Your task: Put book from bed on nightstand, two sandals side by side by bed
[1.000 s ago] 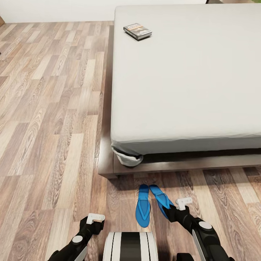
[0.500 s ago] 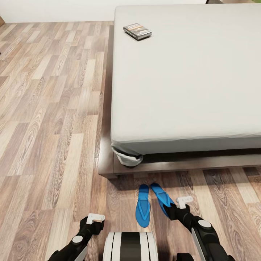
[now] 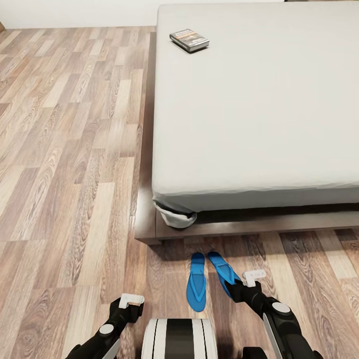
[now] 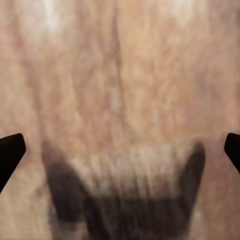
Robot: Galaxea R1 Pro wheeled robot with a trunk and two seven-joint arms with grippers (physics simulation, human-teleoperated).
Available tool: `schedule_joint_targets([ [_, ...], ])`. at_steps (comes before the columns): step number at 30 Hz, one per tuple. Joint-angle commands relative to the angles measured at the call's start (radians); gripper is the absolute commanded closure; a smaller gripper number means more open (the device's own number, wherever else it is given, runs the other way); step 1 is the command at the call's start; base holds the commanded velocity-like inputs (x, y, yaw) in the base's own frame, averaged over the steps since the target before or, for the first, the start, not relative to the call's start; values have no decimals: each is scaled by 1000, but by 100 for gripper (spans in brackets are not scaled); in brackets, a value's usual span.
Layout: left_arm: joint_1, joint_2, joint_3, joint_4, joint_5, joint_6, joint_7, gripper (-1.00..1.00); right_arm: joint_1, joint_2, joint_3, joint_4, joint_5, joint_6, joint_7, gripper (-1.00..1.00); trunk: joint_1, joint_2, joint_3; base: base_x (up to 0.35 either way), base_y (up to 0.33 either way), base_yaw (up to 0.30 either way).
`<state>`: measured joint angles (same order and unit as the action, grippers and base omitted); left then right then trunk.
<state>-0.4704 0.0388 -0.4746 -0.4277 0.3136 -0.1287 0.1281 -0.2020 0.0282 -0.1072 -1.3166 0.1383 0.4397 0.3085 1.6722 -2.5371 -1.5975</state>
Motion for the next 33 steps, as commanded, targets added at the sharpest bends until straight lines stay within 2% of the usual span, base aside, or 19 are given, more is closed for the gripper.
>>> schedule_joint_targets([
  [1, -1, 1, -9, -1, 7, -3, 7, -100, 0, 2, -3, -1, 11, 4, 9, 100, 0, 0, -1, 0, 0, 0],
  [33, -1, 1, -9, -2, 7, -3, 7, -100, 0, 4, 10, 22, 15, 2, 7, 100, 0, 0, -1, 0, 0, 0],
])
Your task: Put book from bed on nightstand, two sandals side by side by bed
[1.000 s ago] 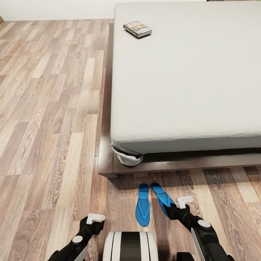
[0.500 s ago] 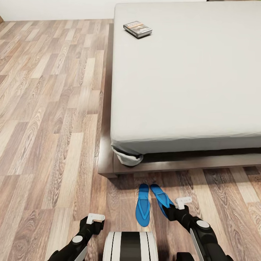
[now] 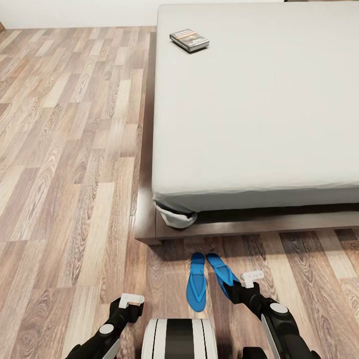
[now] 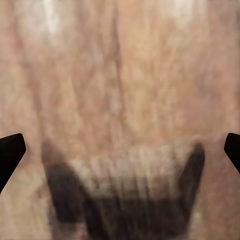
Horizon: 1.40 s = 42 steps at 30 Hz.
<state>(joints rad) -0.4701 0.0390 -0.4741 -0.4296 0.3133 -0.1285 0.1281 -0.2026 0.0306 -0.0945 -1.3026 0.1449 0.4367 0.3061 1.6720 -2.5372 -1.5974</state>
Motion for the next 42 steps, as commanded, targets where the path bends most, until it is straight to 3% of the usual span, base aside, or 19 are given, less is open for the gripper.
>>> schedule_joint_targets([
  [1, -1, 1, -9, 1, 7, -3, 7, -100, 0, 2, -2, 8, 8, 5, 10, 100, 0, 0, -1, 0, 0, 0],
  [31, -1, 1, -9, 0, 7, -3, 7, -100, 0, 2, -2, 8, 8, 6, 10, 100, 0, 0, -1, 0, 0, 0],
  [32, -1, 1, -9, 0, 7, -3, 7, -100, 0, 2, -2, 8, 8, 7, 10, -100, 0, 0, -1, 0, 0, 0],
  [42, -1, 1, -9, 0, 7, -3, 7, -100, 0, 3, -2, 8, 8, 6, 10, -100, 0, 0, -1, 0, 0, 0],
])
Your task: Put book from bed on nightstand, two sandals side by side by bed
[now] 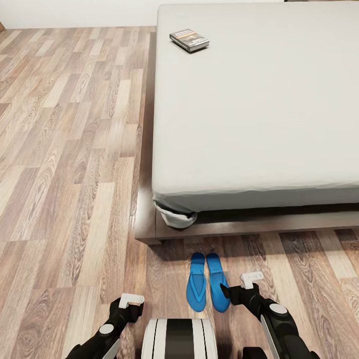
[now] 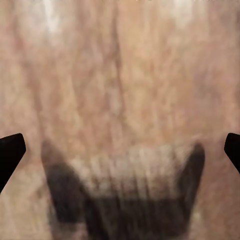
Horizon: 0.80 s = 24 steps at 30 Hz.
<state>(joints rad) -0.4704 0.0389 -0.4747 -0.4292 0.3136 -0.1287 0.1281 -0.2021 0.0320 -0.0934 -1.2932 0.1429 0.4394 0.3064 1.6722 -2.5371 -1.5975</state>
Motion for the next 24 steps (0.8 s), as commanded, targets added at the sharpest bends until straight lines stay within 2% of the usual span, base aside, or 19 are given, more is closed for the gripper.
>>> schedule_joint_targets([
  [1, -1, 1, -9, 0, 7, -3, 7, -100, 0, 1, -3, -1, 11, 4, 10, -100, 0, 0, -1, 0, 0, 0],
  [24, -1, 1, -9, 0, 7, -3, 7, -100, 0, 1, -3, 10, 11, 3, 10, -100, 0, 0, -1, 0, 0, 0],
])
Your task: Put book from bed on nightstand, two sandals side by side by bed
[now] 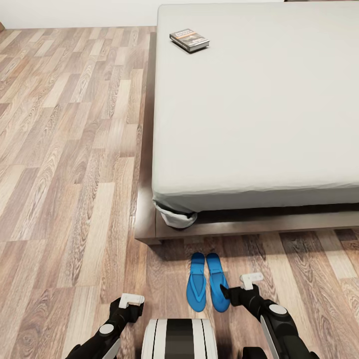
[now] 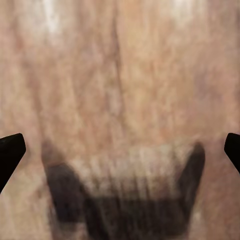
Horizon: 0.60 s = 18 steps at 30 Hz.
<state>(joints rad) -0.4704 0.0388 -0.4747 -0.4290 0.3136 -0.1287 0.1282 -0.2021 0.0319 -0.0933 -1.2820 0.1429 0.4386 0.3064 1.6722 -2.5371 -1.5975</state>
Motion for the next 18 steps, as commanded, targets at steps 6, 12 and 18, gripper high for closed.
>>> schedule_joint_targets([
  [6, -1, 1, -9, 0, 7, -3, 7, -100, -4, 1, -3, 11, 10, 1, 10, -100, 0, 0, -1, 0, 0, 0],
  [12, -1, 1, -8, 0, 7, -3, 7, -100, -6, 0, -4, 29, 10, -4, 10, -100, -3, 1, 23, 0, 0, 0],
  [18, -1, 1, -8, 0, 7, -3, 7, -100, -6, 0, -6, 44, 9, -6, 10, -100, -3, 1, 27, 0, 0, 0],
])
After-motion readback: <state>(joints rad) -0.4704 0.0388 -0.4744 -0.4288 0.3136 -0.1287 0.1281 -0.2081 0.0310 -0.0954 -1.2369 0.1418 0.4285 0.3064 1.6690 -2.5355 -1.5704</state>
